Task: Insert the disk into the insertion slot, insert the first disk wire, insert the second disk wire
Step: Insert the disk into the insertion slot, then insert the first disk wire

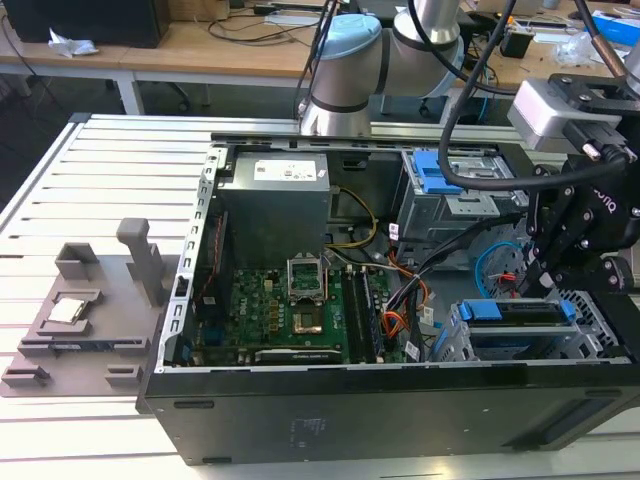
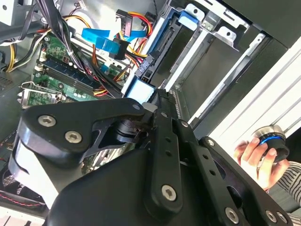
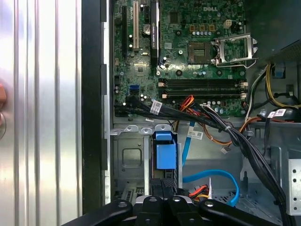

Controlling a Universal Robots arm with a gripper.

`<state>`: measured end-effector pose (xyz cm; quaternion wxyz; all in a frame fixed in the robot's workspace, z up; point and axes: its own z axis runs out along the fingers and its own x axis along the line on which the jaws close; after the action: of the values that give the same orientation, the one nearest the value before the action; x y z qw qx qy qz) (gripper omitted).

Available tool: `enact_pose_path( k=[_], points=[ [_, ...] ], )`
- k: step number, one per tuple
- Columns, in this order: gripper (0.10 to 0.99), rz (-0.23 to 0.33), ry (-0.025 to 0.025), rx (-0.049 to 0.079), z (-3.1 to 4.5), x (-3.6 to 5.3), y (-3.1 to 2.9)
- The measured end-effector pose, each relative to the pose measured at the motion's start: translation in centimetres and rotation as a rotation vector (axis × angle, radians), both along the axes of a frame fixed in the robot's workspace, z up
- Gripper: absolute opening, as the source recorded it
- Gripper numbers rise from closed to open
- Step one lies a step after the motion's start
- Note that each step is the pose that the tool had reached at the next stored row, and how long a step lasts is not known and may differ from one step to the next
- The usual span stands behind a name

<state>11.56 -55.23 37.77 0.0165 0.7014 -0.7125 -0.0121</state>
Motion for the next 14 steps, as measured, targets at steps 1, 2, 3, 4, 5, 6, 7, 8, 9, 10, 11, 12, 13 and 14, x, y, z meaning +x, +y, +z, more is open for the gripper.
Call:
enact_pose_path(
  k=[1,2,3,4,5,6,7,8,9,10,11,12,13,14],
  points=[
    [0.106,0.0,0.0,0.0,0.0,0.0,-0.01],
    [0.106,0.0,0.0,0.0,0.0,0.0,-0.02],
    [0.106,0.0,0.0,0.0,0.0,0.0,-0.02],
    [0.106,0.0,0.0,0.0,0.0,0.0,-0.03],
    [0.106,0.0,0.0,0.0,-0.01,0.0,-0.03],
    [0.106,0.0,0.0,0.0,0.0,0.0,-0.03],
    [0.106,0.0,0.0,0.0,0.0,0.0,-0.03],
    [0.106,0.0,0.0,0.0,0.0,0.0,-0.03],
    [0.106,0.0,0.0,0.0,0.0,0.0,-0.03],
    [0.106,0.0,0.0,0.0,0.0,0.0,-0.04],
    [0.106,0.0,0.0,0.0,0.0,0.0,-0.04],
    [0.106,0.0,0.0,0.0,0.0,0.0,-0.04],
    [0.106,0.0,0.0,0.0,0.0,0.0,-0.04],
    [0.114,0.0,0.0,0.0,-0.01,0.0,-0.04]
  ],
)
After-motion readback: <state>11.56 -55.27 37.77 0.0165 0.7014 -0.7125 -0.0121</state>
